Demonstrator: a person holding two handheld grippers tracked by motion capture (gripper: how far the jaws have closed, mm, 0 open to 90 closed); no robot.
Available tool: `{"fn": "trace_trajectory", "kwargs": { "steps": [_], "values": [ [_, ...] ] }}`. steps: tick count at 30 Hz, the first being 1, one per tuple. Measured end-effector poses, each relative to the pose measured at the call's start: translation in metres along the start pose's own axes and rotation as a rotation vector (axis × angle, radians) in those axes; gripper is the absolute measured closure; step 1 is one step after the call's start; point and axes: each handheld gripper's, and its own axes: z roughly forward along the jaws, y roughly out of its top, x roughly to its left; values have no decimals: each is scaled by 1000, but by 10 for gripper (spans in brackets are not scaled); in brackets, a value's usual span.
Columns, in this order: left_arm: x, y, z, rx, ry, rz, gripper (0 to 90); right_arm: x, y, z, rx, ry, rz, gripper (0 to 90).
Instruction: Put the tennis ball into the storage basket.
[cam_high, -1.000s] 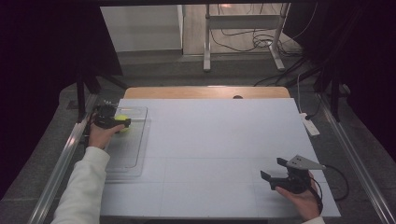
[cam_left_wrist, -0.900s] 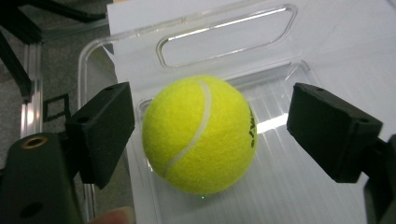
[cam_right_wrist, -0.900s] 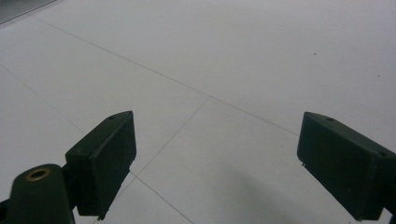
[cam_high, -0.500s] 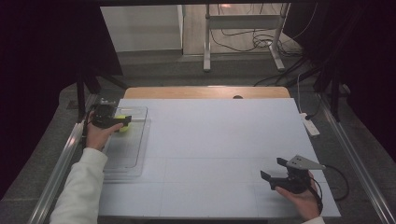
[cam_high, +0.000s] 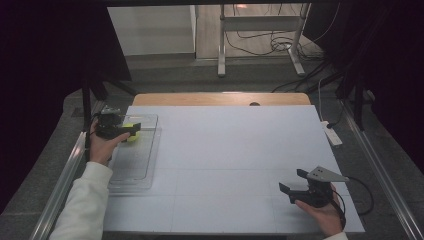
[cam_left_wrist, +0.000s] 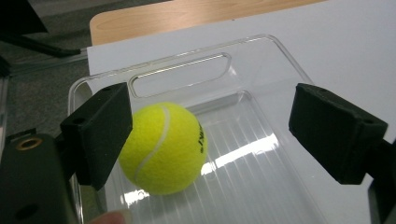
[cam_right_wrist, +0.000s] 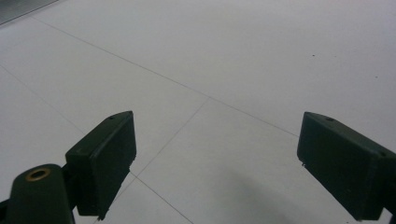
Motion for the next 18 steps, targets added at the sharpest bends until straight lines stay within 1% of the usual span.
{"fn": "trace_trajectory", "kwargs": {
  "steps": [6,9,10,18],
  "values": [
    [-5,-3,-9,-35,-51,-4,151,0,0,0,1,-1,0,119],
    [-9,-3,-12,-45,-71,15,151,0,0,0,2,-1,1,119],
    [-12,-3,-14,-51,-84,18,150,0,0,0,1,-1,0,119],
    [-26,-1,-25,-85,-135,51,151,0,0,0,1,-1,0,119]
  ]
}}
